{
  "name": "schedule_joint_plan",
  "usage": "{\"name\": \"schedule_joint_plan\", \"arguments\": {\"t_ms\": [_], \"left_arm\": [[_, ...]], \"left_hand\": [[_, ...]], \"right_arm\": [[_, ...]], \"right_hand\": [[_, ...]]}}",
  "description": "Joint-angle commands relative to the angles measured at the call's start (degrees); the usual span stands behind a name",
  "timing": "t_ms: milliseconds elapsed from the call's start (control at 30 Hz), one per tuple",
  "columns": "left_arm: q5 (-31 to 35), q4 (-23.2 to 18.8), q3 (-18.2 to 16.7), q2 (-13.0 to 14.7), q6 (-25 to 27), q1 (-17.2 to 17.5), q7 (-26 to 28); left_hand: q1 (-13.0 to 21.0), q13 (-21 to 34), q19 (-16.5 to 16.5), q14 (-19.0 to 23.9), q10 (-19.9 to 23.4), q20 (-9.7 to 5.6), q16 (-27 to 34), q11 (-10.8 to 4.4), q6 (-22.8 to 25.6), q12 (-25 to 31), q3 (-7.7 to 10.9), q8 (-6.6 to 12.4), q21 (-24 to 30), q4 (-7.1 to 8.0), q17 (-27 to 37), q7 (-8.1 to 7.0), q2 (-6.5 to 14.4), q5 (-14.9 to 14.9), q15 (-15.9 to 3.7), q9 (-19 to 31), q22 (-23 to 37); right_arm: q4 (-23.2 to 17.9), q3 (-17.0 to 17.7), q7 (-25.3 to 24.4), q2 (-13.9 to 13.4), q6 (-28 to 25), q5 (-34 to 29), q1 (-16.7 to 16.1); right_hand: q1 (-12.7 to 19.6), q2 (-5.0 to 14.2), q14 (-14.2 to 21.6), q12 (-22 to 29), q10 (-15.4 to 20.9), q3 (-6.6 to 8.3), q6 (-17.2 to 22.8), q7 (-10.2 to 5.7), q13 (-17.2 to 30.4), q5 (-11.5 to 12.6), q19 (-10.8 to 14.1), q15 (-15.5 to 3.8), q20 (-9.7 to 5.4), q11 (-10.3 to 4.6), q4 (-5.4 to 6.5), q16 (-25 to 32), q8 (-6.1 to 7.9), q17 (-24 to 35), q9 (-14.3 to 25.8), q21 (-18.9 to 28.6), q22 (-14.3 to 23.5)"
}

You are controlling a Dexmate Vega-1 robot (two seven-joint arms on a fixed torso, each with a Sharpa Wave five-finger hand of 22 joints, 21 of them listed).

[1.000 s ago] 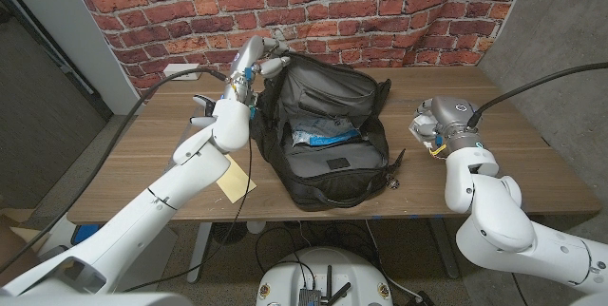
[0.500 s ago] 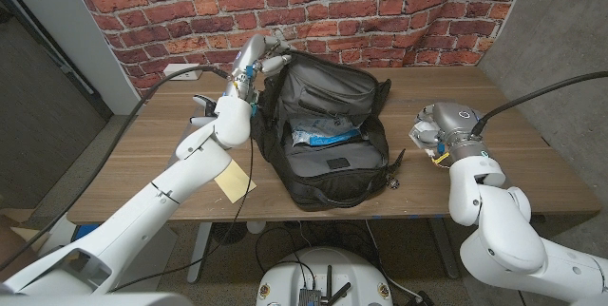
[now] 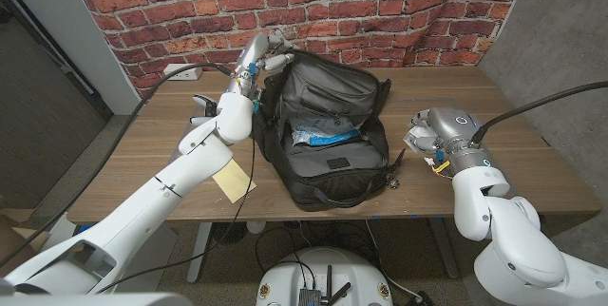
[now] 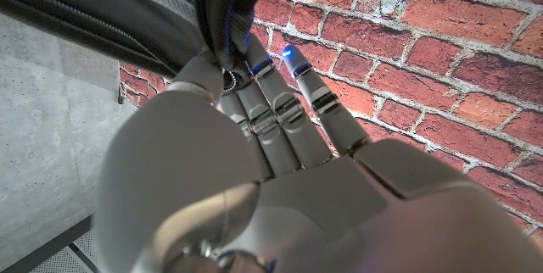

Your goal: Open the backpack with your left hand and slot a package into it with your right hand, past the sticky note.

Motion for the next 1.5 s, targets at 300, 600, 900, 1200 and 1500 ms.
{"name": "schedule_joint_plan", "arguments": {"t_ms": [300, 600, 900, 1200, 1500], "left_arm": [[-0.36, 1.88, 1.38, -0.51, -0.58, -1.81, -0.71], [-0.29, 2.72, 1.93, -0.88, -0.87, -2.49, -0.73], [-0.19, 3.46, 2.41, -1.32, -1.15, -3.07, -0.67], [-0.1, 3.88, 2.76, -1.96, -1.46, -3.34, -0.21], [-0.54, 3.8, 2.59, -2.39, -1.46, -3.05, 0.29]], "left_hand": [[0.43, 0.22, 0.66, 0.69, 0.74, -6.22, -0.34, -0.53, 0.31, 0.13, 0.43, 0.16, 0.16, -0.01, 0.26, 0.2, 0.63, 0.32, 0.01, 0.28, 0.13], [0.41, 0.23, 0.63, 0.69, 1.02, -6.22, -0.37, -0.46, 0.18, 0.24, 0.46, 0.04, 0.11, 0.04, 0.25, 0.21, 0.73, 0.33, 0.03, 0.3, 0.12], [0.44, 0.23, 0.61, 0.68, 0.79, -6.22, -0.38, -0.49, 0.34, 0.13, 0.46, 0.05, 0.07, 0.02, 0.26, 0.12, 0.71, 0.33, 0.01, 0.31, 0.12], [0.48, 0.24, 0.63, 0.71, 0.84, -6.2, -0.36, -0.5, 0.31, 0.15, 0.43, -0.01, 0.05, -0.02, 0.27, 0.14, 0.64, 0.33, -0.01, 0.32, 0.12], [0.47, 0.24, 0.65, 0.72, 0.81, -6.2, -0.37, -0.51, 0.41, 0.13, 0.42, -0.01, 0.04, -0.01, 0.27, 0.24, 0.63, 0.33, 0.01, 0.33, 0.12]], "right_arm": [[-0.17, 9.57, -9.38, -2.81, 13.25, 9.33, -8.67], [-0.41, 10.83, -10.73, -2.99, 16.1, 9.35, -10.61], [-0.03, 11.11, -11.07, -2.24, 19.98, 8.8, -11.47], [-0.13, 9.78, -8.78, -1.42, 22.5, 4.78, -10.69], [0.55, 11.39, -7.83, -0.37, 26.52, 3.6, -11.66]], "right_hand": [[3.02, 2.2, 0.64, 0.17, 12.91, -0.09, 1.06, -0.04, 0.25, 0.09, 0.71, -9.84, -5.47, -13.14, -0.16, 0.24, 0.74, 0.45, 0.41, 0.31, 0.18], [3.04, 2.37, 0.86, 0.15, 12.9, -0.14, 1.26, 0.0, 0.48, 0.04, 1.21, -9.75, -5.57, -13.09, 0.09, 0.11, 0.9, 0.54, 0.57, 0.43, 0.21], [3.16, 2.56, 1.25, -0.23, 12.78, -0.39, 1.32, 0.01, 0.51, 0.11, 4.17, -9.88, -5.63, -13.07, 0.19, -0.07, 0.83, 0.85, 0.48, 1.47, 0.52], [3.37, 2.79, 1.78, -0.19, 12.88, -0.41, 1.49, 0.02, 0.77, 0.22, 4.85, -9.96, -5.84, -13.06, 0.17, 0.0, 0.77, 1.06, 0.31, 1.62, 0.59], [3.48, 2.78, 2.23, -0.38, 12.74, -0.51, 1.77, 0.03, 0.81, 0.33, 4.96, -9.9, -5.82, -13.06, 0.15, -0.03, 0.8, 1.22, 0.24, 1.54, 0.63]]}}
